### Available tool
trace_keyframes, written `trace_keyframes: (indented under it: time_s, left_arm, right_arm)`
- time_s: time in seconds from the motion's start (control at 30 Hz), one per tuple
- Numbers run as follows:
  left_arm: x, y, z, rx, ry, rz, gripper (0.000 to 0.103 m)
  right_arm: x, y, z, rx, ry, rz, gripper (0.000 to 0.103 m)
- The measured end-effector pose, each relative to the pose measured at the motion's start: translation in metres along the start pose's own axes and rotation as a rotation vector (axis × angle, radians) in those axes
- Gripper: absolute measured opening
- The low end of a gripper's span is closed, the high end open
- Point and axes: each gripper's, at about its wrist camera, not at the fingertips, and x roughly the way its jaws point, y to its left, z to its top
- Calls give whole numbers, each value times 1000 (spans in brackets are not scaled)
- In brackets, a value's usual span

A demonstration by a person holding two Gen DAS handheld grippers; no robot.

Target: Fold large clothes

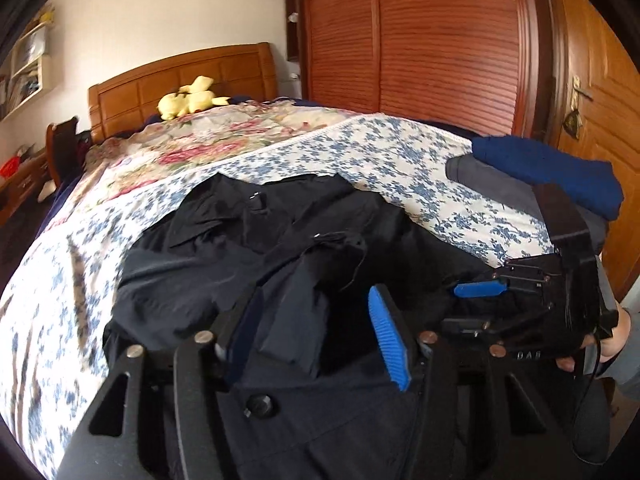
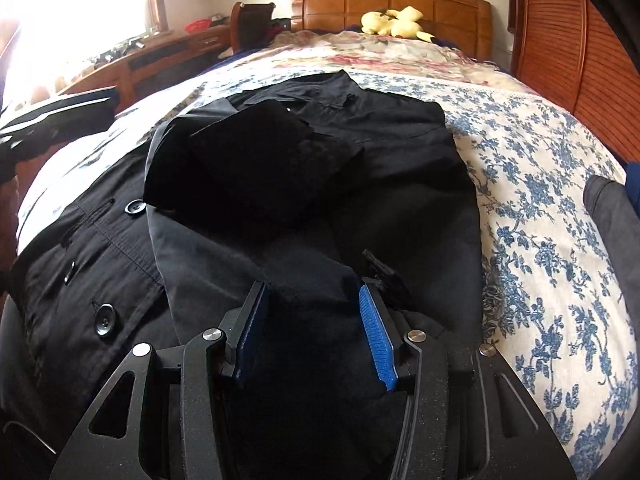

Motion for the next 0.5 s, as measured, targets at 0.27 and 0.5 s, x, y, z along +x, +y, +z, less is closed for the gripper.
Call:
trace_keyframes:
  time_s: [0.27, 0.5]
  left_arm:
    - [54, -25, 31, 73, 88, -33, 31]
    - [95, -43, 39, 124, 194, -8, 31]
  right_arm:
    - [-4, -6, -4, 40, -48, 34, 48]
    - [-3, -6, -7, 39, -60, 23, 48]
